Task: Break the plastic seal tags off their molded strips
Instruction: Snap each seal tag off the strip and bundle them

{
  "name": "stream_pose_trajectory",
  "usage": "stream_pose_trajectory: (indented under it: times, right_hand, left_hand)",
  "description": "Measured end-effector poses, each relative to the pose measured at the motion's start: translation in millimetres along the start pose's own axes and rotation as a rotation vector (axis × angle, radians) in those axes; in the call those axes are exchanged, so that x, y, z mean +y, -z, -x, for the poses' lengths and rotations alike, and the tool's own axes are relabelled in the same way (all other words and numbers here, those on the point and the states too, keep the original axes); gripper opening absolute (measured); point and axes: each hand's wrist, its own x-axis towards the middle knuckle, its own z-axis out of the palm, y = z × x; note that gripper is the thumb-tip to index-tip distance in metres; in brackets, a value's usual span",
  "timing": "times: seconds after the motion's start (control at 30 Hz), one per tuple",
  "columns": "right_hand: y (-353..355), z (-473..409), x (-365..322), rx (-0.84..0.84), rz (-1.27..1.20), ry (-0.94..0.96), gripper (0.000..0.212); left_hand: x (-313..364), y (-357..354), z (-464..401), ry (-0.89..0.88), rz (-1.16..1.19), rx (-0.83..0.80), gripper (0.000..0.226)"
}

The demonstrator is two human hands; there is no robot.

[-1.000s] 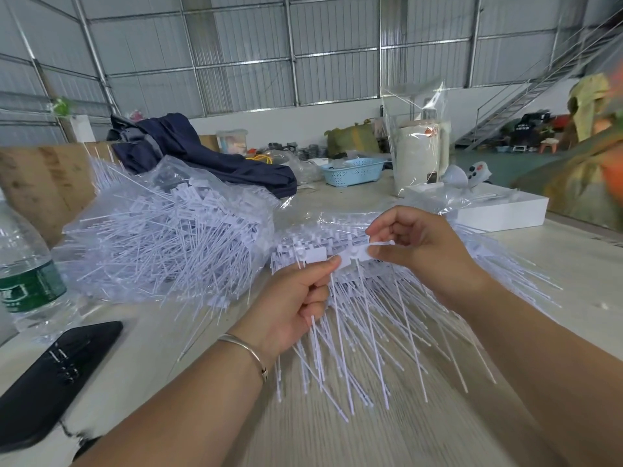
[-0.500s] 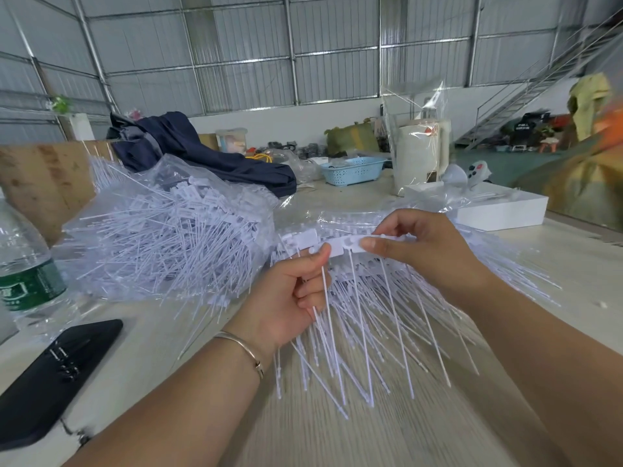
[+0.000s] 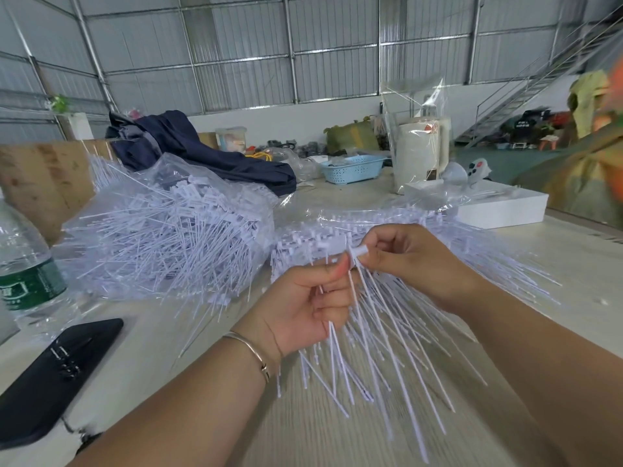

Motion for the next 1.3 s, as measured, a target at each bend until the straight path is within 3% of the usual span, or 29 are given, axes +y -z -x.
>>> stream_pose_trajectory:
  times: [0.07,0.17,0.3,0.4,0.53,0.6,0.73,0.8,0.93,1.0,1.13,1.3]
  right_hand:
    - [0.0,0.2,-0.4,0.033,0.01,-0.004,0.031]
    - [0.6,-1.2,0.9,0.119,0.007,-0.002,0.04]
    - [5.2,-2.2,3.1,0.171,0.028,-0.002,0.049]
    - [7.2,-2.7,4.7,0.154,0.034,-0.004,0.047]
    - [13.0,-3.1,5.4,0.131,-0.008,-0.03,0.028]
    - [15.6,-3.3,5.2,0.14,-0.04,-0.044,0.016]
    - [17.4,-4.2,6.2,0.168,-0.019,-0.045,0.007]
    - [16.7,-3.5,7.5,0.213,0.067,-0.01,0.013]
    - [12.8,-1.5,2.9,0.324,0.507,0.18,0.015]
    - [9.0,-1.0,-1.7,0.35,0.579,0.27,0.015]
    - [3.7,-0.3,-7.4,0.382,0.615,0.366,0.013]
    - [7.4,-0.4,-6.8,0.328,0.762,0.37,0.011]
  left_hand:
    - [2.6,-1.4,-1.1,-0.027,0.005,0.025,0.038]
    - [4.9,-5.2,-2.6,-0.124,0.021,0.131,0.008]
    - [5.6,-0.9,-4.6,-0.188,0.118,0.321,0.022]
    - [6.8,2.3,-6.7,-0.232,0.092,0.375,0.026]
    - [7.1,2.3,-6.0,-0.259,-0.084,0.351,0.022]
    - [6.6,1.6,-5.6,-0.26,-0.131,0.367,0.01]
    - [3.0,3.9,-7.1,-0.239,-0.199,0.463,0.015]
    - [1.8,4.2,-7.4,-0.23,-0.155,0.448,0.025]
    - [1.3,3.6,-7.9,-0.217,-0.101,0.406,0.045]
    - [-1.5,2.3,-8.9,-0.238,-0.196,0.434,0.042]
    - [-1.3,5.3,-10.7,-0.298,-0.303,0.589,0.004]
    - [0.4,5.6,-7.2,-0.261,-0.212,0.521,0.026]
